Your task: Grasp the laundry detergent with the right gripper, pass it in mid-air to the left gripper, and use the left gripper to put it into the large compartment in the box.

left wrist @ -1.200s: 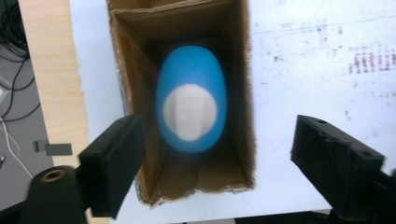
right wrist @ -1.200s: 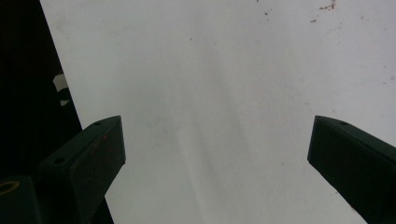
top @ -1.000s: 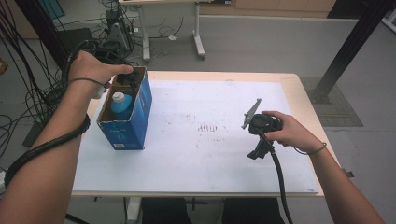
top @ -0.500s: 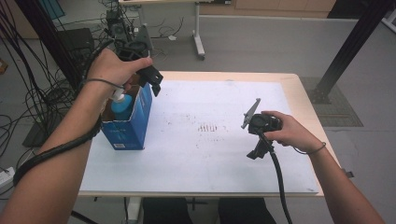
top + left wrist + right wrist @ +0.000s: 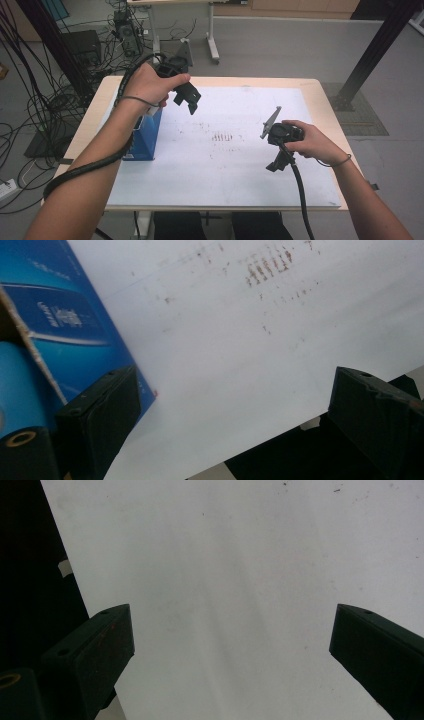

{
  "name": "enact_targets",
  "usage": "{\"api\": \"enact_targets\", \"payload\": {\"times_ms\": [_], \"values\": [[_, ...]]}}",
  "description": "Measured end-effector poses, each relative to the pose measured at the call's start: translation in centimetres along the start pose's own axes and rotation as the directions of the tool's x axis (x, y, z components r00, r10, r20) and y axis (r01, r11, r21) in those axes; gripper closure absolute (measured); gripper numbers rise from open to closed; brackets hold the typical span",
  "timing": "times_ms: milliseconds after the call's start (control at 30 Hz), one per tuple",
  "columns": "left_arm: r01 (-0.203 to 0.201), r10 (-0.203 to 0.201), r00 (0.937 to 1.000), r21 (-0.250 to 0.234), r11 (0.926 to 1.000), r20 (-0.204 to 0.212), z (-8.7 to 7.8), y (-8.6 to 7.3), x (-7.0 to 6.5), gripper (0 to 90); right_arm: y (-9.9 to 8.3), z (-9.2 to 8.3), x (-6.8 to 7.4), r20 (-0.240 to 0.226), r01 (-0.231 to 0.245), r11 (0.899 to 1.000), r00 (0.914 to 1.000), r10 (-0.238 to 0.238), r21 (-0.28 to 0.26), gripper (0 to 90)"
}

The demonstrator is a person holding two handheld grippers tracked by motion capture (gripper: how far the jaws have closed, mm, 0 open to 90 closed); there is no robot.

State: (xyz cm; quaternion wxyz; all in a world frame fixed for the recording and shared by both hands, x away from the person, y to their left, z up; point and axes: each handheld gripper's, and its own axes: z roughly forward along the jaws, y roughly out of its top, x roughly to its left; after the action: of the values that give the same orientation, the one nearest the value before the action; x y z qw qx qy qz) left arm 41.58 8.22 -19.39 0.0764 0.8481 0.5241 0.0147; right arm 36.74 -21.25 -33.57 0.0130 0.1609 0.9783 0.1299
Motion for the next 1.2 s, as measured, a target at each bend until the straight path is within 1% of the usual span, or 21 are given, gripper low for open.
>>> {"api": "enact_targets", "payload": {"times_ms": [67, 167, 300, 333, 400, 467, 500, 667, 700, 733, 767, 800, 867, 967, 1067, 1133, 1200], "values": [[-0.009, 0.009, 0.9999, 0.004, 0.9999, 0.012, 0.9, -0.1, -0.5, 7.4, 0.0, 0.0, 0.0, 0.001, 0.003, 1.000, 1.0000, -0.003, 0.000, 4.0], [-0.035, 0.035, 0.9990, 0.014, 0.9993, 0.028, 2.3, -0.2, -1.5, 7.4, 0.1, 0.0, 0.0, 0.002, 0.005, 1.000, 1.0000, -0.005, 0.000, 4.0], [-0.061, 0.059, 0.9973, 0.027, 0.9978, 0.043, 4.0, -0.3, -2.4, 7.3, 0.1, 0.0, -0.1, 0.003, 0.004, 1.000, 1.0000, -0.004, 0.001, 4.0], [-0.061, 0.060, 0.9971, 0.029, 0.9977, 0.047, 4.5, -0.4, -2.6, 7.3, 0.1, 0.0, -0.1, 0.003, 0.003, 1.000, 1.0000, -0.003, 0.001, 4.0], [-0.064, 0.063, 0.9973, 0.028, 0.9976, 0.037, 5.3, -0.4, -2.9, 7.3, 0.2, 0.0, -0.1, 0.007, 0.003, 1.000, 1.0000, -0.003, 0.003, 4.0], [-0.072, 0.071, 0.9962, 0.031, 0.9969, 0.050, 6.1, -0.5, -3.1, 7.3, 0.2, -0.1, -0.1, 0.006, 0.002, 1.000, 1.0000, -0.002, -0.001, 4.0], [-0.077, 0.075, 0.9952, 0.033, 0.9965, 0.063, 6.5, -0.6, -3.2, 7.4, 0.2, -0.1, -0.1, 0.005, 0.001, 1.000, 1.0000, -0.001, -0.001, 4.0], [-0.088, 0.085, 0.9935, 0.037, 0.9954, 0.076, 8.2, -1.0, -3.7, 7.4, 0.2, 0.1, -0.1, 0.005, -0.001, 1.000, 1.0000, 0.001, 0.004, 4.0], [-0.085, 0.082, 0.9934, 0.037, 0.9957, 0.081, 8.5, -1.0, -3.8, 7.5, 0.2, 0.1, -0.1, 0.005, -0.001, 1.000, 1.0000, 0.001, 0.005, 4.0], [-0.091, 0.088, 0.9927, 0.039, 0.9950, 0.082, 8.8, -1.1, -3.8, 7.4, 0.2, 0.1, -0.1, 0.005, 0.000, 1.000, 1.0000, 0.000, 0.003, 4.0], [-0.086, 0.083, 0.9936, 0.037, 0.9956, 0.076, 9.2, -1.2, -3.9, 7.5, 0.3, 0.1, -0.1, 0.004, -0.003, 1.000, 1.0000, 0.003, 0.001, 4.0], [-0.089, 0.086, 0.9937, 0.045, 0.9950, 0.073, 9.6, -1.2, -3.9, 7.8, 0.3, 0.1, -0.1, 0.005, -0.005, 1.000, 1.0000, 0.005, -0.001, 4.0], [-0.084, 0.080, 0.9935, 0.049, 0.9953, 0.081, 10.2, -1.3, -4.0, 8.0, 0.3, 0.2, -0.1, 0.003, -0.002, 1.000, 1.0000, 0.002, 0.001, 4.1], [-0.089, 0.084, 0.9927, 0.057, 0.9943, 0.086, 10.7, -1.5, -4.0, 8.1, 0.4, 0.3, -0.1, 0.000, -0.003, 1.000, 1.0000, 0.003, 0.001, 4.0], [-0.081, 0.078, 0.9947, 0.054, 0.9952, 0.068, 10.9, -1.5, -3.9, 8.2, 0.5, 0.3, -0.1, 0.001, -0.001, 1.000, 1.0000, 0.001, 0.000, 4.0], [-0.078, 0.074, 0.9945, 0.051, 0.9957, 0.073, 10.9, -1.6, -3.8, 8.1, 0.5, 0.3, -0.1, 0.000, -0.002, 1.000, 1.0000, 0.002, 0.000, 4.0], [-0.080, 0.077, 0.9948, 0.043, 0.9958, 0.067, 10.9, -1.6, -3.7, 8.1, 0.6, 0.4, -0.1, -0.001, -0.004, 1.000, 1.0000, 0.004, 0.002, 4.0]]}}
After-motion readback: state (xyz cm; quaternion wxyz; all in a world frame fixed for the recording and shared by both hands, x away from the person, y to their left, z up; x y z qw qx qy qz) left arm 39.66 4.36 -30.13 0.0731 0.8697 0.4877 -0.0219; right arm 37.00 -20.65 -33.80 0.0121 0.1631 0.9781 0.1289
